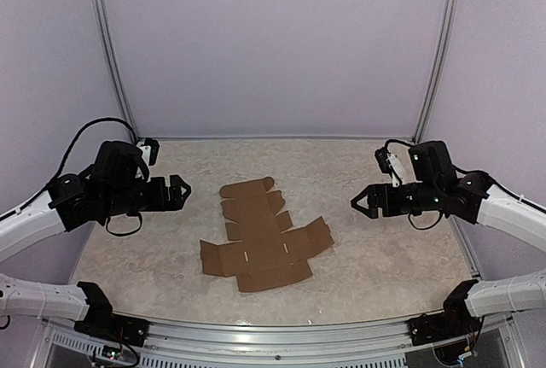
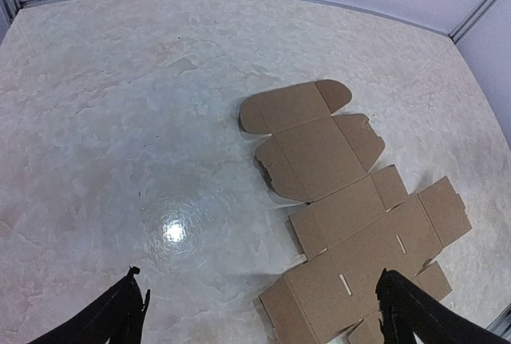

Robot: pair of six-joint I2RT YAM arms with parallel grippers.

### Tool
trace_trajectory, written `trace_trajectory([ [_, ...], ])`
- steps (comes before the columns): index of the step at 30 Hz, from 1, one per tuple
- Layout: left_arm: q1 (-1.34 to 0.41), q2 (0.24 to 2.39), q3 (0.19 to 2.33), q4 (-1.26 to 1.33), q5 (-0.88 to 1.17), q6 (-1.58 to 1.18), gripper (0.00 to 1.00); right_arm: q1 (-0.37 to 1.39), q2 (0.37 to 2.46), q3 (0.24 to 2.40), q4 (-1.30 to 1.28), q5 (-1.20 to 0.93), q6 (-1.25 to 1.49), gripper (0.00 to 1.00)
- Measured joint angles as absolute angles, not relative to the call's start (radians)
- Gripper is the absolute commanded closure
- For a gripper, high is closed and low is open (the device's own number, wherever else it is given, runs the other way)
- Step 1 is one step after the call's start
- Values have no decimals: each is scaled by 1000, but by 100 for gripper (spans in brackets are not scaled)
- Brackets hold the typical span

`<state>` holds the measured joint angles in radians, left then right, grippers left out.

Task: Fold the paper box

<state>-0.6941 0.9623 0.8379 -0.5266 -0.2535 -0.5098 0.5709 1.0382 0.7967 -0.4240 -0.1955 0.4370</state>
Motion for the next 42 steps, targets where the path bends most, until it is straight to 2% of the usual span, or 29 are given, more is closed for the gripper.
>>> trace_trajectory([
  [17,-702,946,825,-529,-262,-545,1,627,1448,736,-157,-284,597,33],
  [27,-703,945,825,-530,-270,-546,1,627,1618,823,-103,-315,584,48],
  [31,-703,936,825,-534,-275,-546,1,628,1650,838,-84,-332,581,58],
  [40,-703,921,825,-546,-290,-546,1,628,1692,841,-56,-366,578,99],
  [42,-703,920,825,-552,-293,-546,1,628,1692,841,-52,-376,574,100],
])
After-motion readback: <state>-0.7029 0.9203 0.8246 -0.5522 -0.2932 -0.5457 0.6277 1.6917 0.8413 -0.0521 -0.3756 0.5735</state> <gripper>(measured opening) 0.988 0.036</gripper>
